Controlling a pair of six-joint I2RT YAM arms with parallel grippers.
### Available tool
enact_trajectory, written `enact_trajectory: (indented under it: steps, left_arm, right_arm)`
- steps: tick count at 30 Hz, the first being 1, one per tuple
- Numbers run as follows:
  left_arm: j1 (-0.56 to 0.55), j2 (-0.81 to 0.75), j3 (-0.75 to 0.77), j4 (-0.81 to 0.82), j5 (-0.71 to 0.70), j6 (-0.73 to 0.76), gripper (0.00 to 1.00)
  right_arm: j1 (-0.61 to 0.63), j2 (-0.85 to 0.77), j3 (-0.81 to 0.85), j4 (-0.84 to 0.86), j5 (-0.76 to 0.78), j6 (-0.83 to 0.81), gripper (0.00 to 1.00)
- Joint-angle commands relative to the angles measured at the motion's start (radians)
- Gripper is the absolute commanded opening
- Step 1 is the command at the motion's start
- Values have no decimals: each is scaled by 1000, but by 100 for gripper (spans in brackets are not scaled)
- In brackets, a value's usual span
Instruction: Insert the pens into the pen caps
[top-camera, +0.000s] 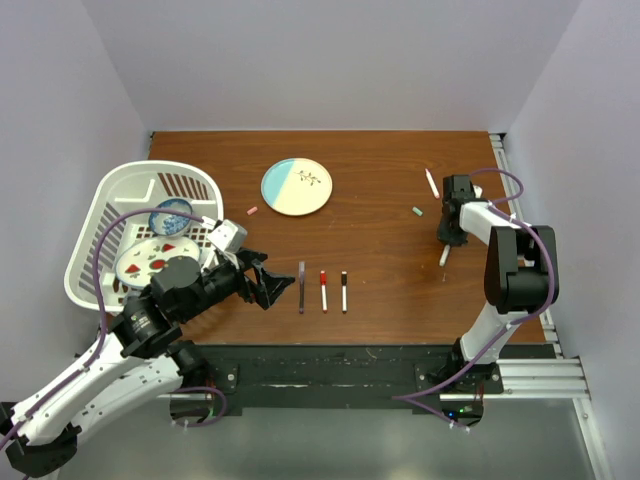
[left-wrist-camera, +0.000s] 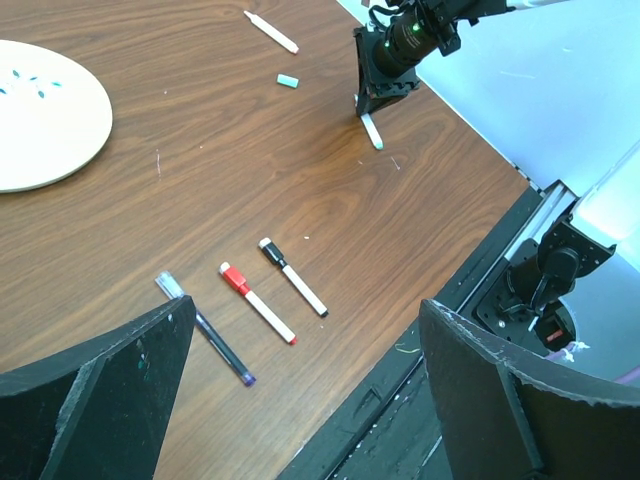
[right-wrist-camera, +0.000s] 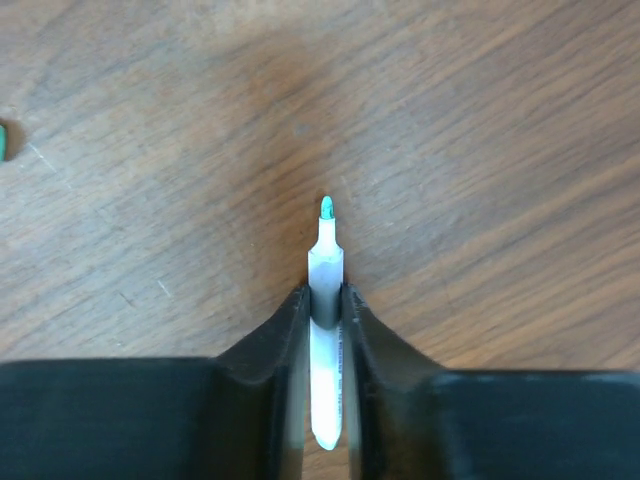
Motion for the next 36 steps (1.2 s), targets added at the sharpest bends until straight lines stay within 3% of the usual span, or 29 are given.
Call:
enact_trajectory:
  steps: [1, 3, 6, 8, 15, 23, 31, 36]
  left_arm:
    - [0, -12, -12, 24, -12, 19, 98]
    - [0, -12, -16, 25, -2, 18, 98]
    - [0, -3, -19, 33, 22, 15, 96]
    - [0, 9, -20, 36, 44, 10, 95]
    - [2, 66, -91, 180, 151, -96, 90]
    - [0, 241, -150, 445, 260, -232, 85]
    - [2, 469, -146, 746, 409, -315, 81]
    - [2, 603, -109, 855, 464, -338, 76]
  right_arm:
    - [-3, 9, -48, 23, -106, -6, 7]
    - [-4, -20, -75, 40, -156, 0, 1]
    - [2, -97, -144, 98, -298, 27, 0]
    - [20, -167, -180, 135, -315, 47, 0]
    - [184, -420, -342, 252, -441, 155, 0]
    - [383, -741, -568, 658, -631, 463, 0]
    - [520, -895, -712, 982, -680, 687, 0]
    - [566, -991, -750, 1011, -653, 724, 0]
